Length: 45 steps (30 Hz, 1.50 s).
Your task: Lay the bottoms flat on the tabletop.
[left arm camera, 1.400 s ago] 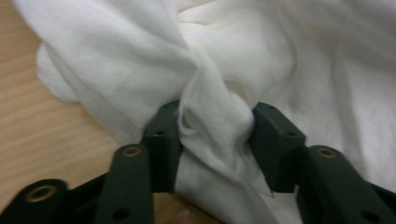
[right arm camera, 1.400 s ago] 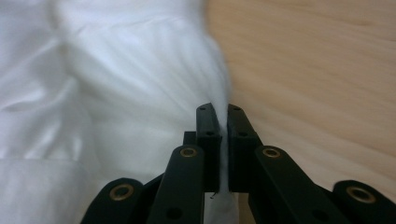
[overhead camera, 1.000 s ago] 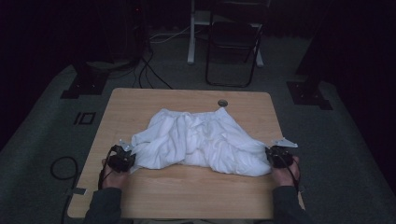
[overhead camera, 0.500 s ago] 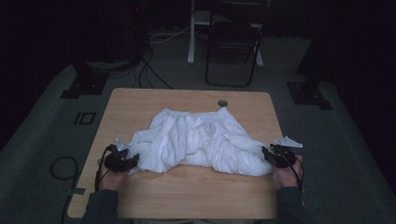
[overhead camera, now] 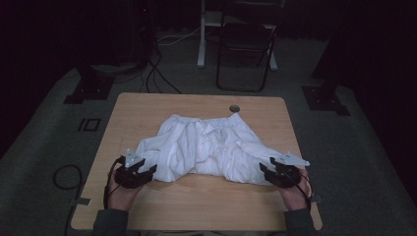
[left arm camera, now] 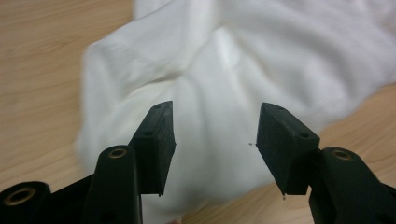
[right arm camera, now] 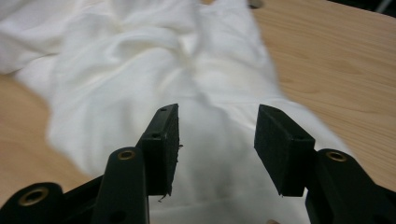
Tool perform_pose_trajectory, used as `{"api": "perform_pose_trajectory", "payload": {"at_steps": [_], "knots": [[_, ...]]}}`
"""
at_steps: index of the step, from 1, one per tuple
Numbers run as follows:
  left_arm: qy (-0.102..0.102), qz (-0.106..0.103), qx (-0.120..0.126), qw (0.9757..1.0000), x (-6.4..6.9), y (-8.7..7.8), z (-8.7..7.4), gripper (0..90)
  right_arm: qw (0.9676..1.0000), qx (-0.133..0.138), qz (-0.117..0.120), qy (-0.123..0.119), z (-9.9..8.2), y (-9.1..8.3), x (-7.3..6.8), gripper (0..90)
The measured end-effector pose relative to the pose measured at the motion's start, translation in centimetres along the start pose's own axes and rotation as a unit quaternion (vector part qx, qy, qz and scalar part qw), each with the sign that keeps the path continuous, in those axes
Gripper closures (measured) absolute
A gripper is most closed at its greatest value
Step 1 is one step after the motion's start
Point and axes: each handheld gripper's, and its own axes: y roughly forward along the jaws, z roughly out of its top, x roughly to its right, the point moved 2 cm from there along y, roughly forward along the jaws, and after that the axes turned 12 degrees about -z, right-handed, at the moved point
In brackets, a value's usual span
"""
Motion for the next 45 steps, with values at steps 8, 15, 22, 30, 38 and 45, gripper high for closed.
{"api": "perform_pose_trajectory", "payload": {"at_steps": [8, 15, 22, 30, 38, 45], "knots": [[0.037, -0.024, -0.007, 0.9990, 2.9, 2.4, 1.2, 37.8, 0.9978, -0.003, 0.048, -0.046, 0.1, 0.5, -4.1, 46.5], [0.049, -0.040, -0.020, 0.9978, 4.6, 5.1, 1.6, 27.9, 0.9953, -0.022, 0.059, -0.074, -0.1, 2.1, -6.6, 39.5], [0.067, -0.034, -0.042, 0.9963, 6.0, 7.8, 1.8, 24.9, 0.9937, -0.040, 0.041, -0.096, -0.2, 3.7, -8.7, 23.7], [0.043, -0.011, -0.053, 0.9976, 5.0, 9.2, 2.0, 73.1, 0.9889, -0.055, 0.003, -0.138, -0.2, 5.5, -10.4, 29.8], [0.037, -0.005, -0.019, 0.9991, 3.3, 5.6, 2.3, 85.2, 0.9983, -0.017, 0.000, -0.056, -0.3, 3.2, -6.6, 81.3], [0.017, -0.002, -0.001, 0.9999, 1.5, 1.8, 0.8, 85.2, 0.9995, -0.005, -0.027, -0.017, -1.0, 0.7, -2.7, 85.8]]}}
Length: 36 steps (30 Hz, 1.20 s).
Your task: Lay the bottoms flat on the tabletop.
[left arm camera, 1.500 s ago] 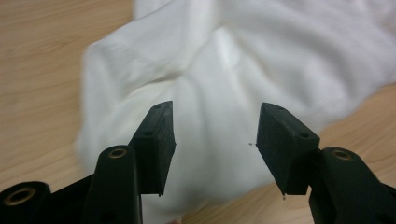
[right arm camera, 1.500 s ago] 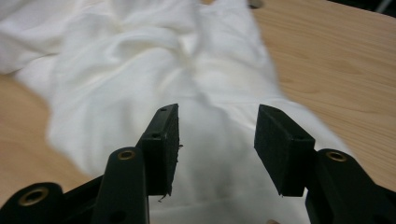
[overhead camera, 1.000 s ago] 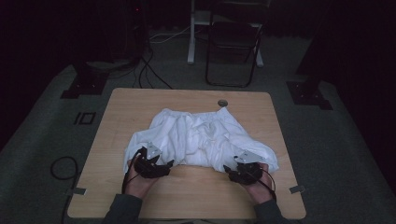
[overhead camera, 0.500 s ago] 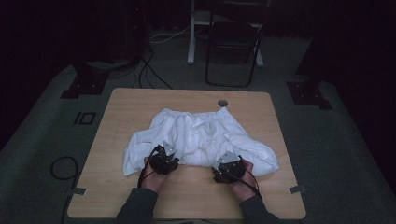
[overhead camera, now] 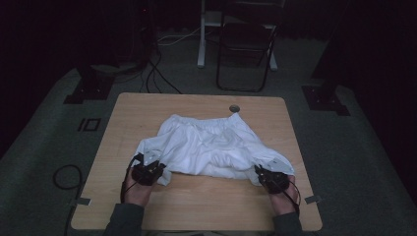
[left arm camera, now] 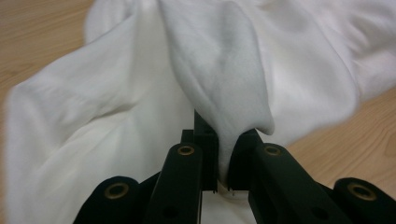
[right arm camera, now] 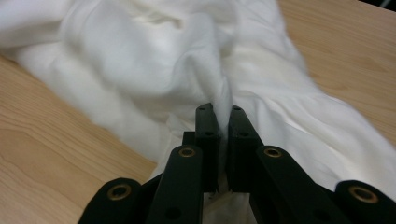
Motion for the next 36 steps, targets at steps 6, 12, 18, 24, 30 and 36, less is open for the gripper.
{"api": "perform_pose_trajectory", "payload": {"at_steps": [6, 12, 18, 24, 30, 36], "knots": [[-0.022, -0.012, 0.005, 0.9997, -0.9, -3.2, -2.6, 85.6, 0.9996, 0.000, 0.008, 0.027, -1.3, -2.2, 2.1, 85.9], [-0.020, -0.024, -0.002, 0.9995, -0.2, -5.1, -4.3, 85.5, 0.9996, 0.003, 0.017, 0.023, -2.4, -4.5, 2.5, 85.9], [-0.009, -0.035, -0.012, 0.9993, 1.5, -6.2, -5.2, 85.4, 0.9996, 0.008, 0.020, 0.016, -3.6, -6.9, 2.2, 85.9], [-0.001, -0.046, -0.020, 0.9987, 3.1, -7.3, -6.2, 84.8, 0.9993, 0.009, 0.035, 0.011, -4.9, -9.0, 2.1, 85.9], [0.003, -0.043, -0.009, 0.9990, 2.9, -7.6, -5.8, 59.4, 0.9980, 0.013, 0.061, -0.003, -4.7, -9.6, 2.0, 60.0], [0.006, -0.030, -0.002, 0.9995, 1.9, -6.4, -3.8, 48.7, 0.9966, 0.042, 0.069, 0.013, -2.4, -9.0, 2.3, 49.6]]}}
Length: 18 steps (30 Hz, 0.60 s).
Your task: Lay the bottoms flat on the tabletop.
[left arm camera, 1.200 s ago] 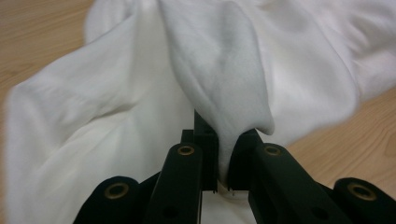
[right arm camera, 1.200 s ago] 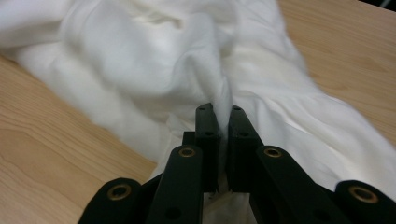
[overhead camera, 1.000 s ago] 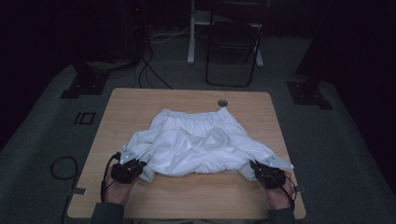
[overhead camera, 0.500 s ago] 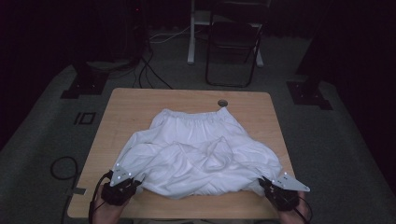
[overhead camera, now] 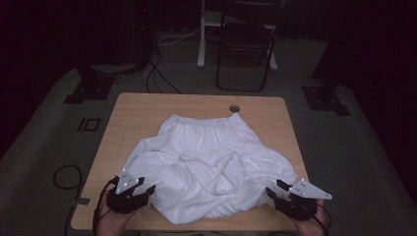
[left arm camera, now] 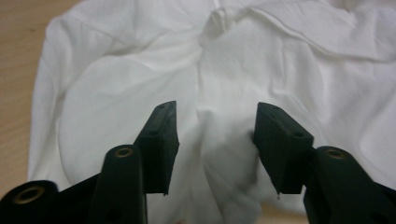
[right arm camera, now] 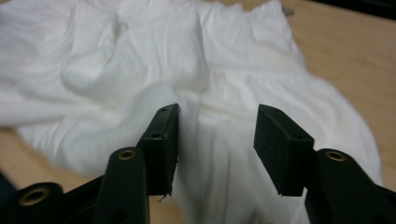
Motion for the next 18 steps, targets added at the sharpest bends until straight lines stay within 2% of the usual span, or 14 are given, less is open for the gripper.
{"api": "perform_pose_trajectory", "payload": {"at_steps": [2, 3, 4, 7, 8, 9, 10, 11, 18], "knots": [[0.002, 0.003, 0.000, 1.0000, -0.2, 0.4, 0.4, 47.7, 1.0000, 0.006, 0.002, 0.000, 0.5, 0.3, -0.1, 49.3], [0.000, 0.004, 0.000, 1.0000, -0.6, 1.4, 1.2, 47.7, 0.9999, 0.010, 0.006, 0.002, 1.0, 0.7, -0.2, 49.0], [0.000, 0.003, 0.000, 1.0000, -0.7, 1.8, 1.5, 47.0, 0.9999, 0.008, 0.007, 0.000, 1.9, 1.8, -0.5, 48.8], [0.002, 0.001, -0.008, 1.0000, -1.3, 3.5, 2.6, 46.0, 0.9999, -0.002, 0.009, -0.003, 2.8, 3.7, -0.9, 49.1], [0.002, 0.001, -0.008, 1.0000, -1.3, 3.5, 2.6, 46.0, 0.9999, -0.002, 0.009, -0.003, 2.8, 3.7, -0.9, 49.1], [0.002, 0.001, -0.008, 1.0000, -1.3, 3.5, 2.6, 46.0, 0.9999, -0.006, 0.012, -0.003, 3.0, 4.5, -1.0, 49.1], [0.004, -0.006, -0.020, 0.9998, -1.5, 5.3, 3.4, 46.0, 0.9999, -0.006, 0.012, -0.003, 3.0, 4.5, -1.0, 49.2], [0.004, -0.009, -0.023, 0.9997, -1.5, 5.9, 3.5, 44.7, 0.9996, -0.016, 0.021, 0.010, 3.6, 6.4, -1.4, 49.0], [0.015, -0.036, -0.041, 0.9984, -0.8, 9.2, 4.5, 39.1, 0.9990, -0.015, 0.041, 0.013, 5.3, 9.5, -3.3, 42.4]]}}
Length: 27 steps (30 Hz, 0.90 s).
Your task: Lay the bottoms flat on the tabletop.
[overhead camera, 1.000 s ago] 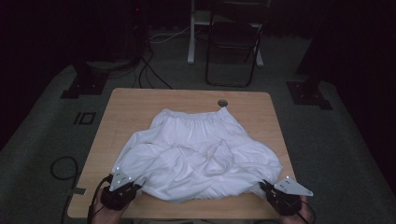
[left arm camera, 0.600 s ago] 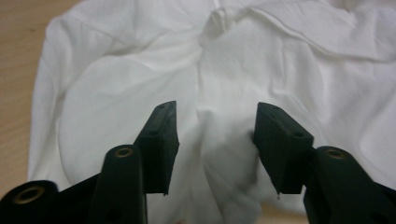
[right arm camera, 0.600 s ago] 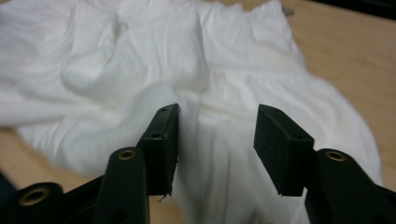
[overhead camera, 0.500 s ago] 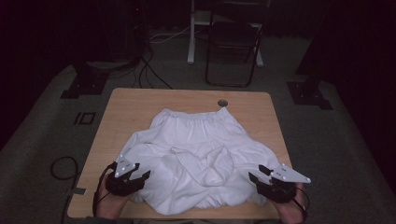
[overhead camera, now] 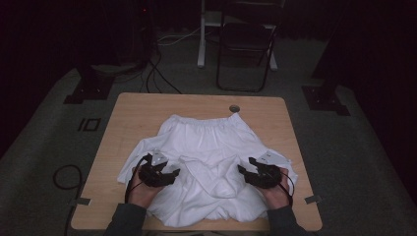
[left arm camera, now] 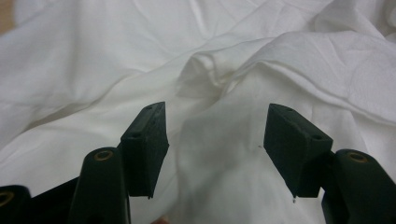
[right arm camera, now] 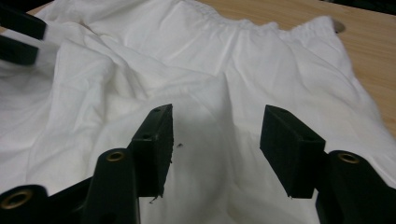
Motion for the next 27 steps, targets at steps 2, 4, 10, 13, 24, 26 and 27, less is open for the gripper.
{"api": "perform_pose_trajectory", "payload": {"at_steps": [2, 4, 10, 13, 24, 26, 27], "knots": [[-0.004, -0.004, -0.006, 1.0000, -0.2, 0.8, 0.2, 37.7, 0.9999, -0.010, 0.008, -0.003, 0.5, 1.0, -0.4, 40.5], [-0.014, -0.013, -0.010, 0.9998, -0.4, 1.7, 0.3, 37.3, 0.9996, -0.022, 0.015, -0.007, 0.7, 2.2, -0.6, 38.9], [-0.024, -0.037, -0.037, 0.9983, -0.3, 3.9, -0.2, 49.3, 0.9951, -0.088, 0.041, -0.017, -0.2, 5.6, -1.6, 42.0], [-0.017, -0.044, -0.050, 0.9976, 0.1, 4.5, -0.6, 64.6, 0.9909, -0.118, 0.061, -0.022, -1.2, 6.4, -2.1, 52.5], [0.036, -0.059, -0.050, 0.9963, 3.8, 0.2, -2.1, 84.5, 0.9895, -0.116, 0.065, -0.055, -3.6, 1.5, -2.8, 82.0], [0.039, -0.060, -0.060, 0.9957, 4.4, -0.4, -3.1, 84.5, 0.9877, -0.125, 0.066, -0.067, -4.4, 0.4, -3.0, 82.0], [0.039, -0.062, -0.063, 0.9954, 4.6, -0.7, -3.7, 84.5, 0.9867, -0.129, 0.067, -0.072, -4.9, -0.1, -3.1, 82.0]]}}
